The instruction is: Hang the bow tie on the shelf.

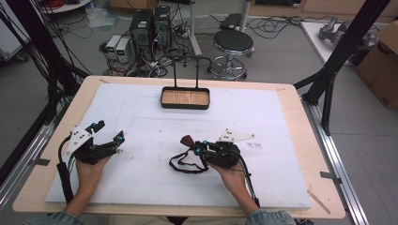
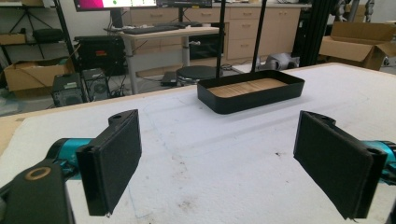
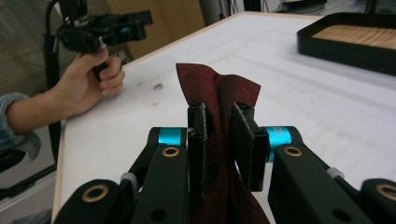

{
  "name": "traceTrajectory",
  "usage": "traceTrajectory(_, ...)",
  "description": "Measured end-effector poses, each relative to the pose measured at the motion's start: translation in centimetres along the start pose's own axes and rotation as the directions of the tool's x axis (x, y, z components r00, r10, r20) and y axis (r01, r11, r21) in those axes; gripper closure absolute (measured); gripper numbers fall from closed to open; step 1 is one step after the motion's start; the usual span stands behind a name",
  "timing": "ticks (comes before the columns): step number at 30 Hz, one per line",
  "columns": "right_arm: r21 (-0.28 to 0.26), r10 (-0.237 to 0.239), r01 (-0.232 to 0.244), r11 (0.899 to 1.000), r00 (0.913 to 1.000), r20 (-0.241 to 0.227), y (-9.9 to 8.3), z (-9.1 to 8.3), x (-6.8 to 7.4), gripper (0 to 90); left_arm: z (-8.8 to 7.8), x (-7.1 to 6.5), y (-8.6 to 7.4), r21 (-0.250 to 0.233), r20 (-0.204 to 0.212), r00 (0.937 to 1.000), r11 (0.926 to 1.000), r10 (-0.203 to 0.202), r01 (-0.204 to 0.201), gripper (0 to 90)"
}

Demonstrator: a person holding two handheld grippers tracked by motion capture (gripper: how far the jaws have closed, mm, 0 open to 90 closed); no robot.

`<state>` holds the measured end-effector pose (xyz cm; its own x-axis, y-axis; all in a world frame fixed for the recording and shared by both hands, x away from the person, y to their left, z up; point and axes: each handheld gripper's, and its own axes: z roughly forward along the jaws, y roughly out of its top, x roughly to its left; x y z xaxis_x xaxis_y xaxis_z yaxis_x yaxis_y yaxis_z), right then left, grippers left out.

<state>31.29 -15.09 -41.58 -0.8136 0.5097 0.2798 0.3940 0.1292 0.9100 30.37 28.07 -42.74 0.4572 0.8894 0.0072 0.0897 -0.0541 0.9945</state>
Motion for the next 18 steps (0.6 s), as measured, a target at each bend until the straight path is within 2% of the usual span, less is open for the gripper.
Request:
traceTrajectory(4, -0.013, -0.006, 0.007, 1.0, 0.9997, 0.023, 0.8, 0.0, -0.5, 76.3, 0.0, 0.0, 0.0, -0.004, 0.003, 1.0, 1.0, -0.003, 0.003, 15.7)
traceTrajectory(9, -0.046, -0.022, 0.025, 0.999, 0.9972, 0.071, 2.8, -0.4, -1.6, 76.3, 0.1, -0.1, 0.0, -0.007, 0.009, 1.0, 1.0, -0.003, 0.003, 16.0)
traceTrajectory(18, -0.091, -0.005, 0.018, 0.996, 0.991, 0.134, 5.3, -0.8, -3.8, 76.3, 0.1, -0.1, 0.0, -0.011, 0.012, 0.9999, 0.9999, -0.007, 0.007, 16.0)
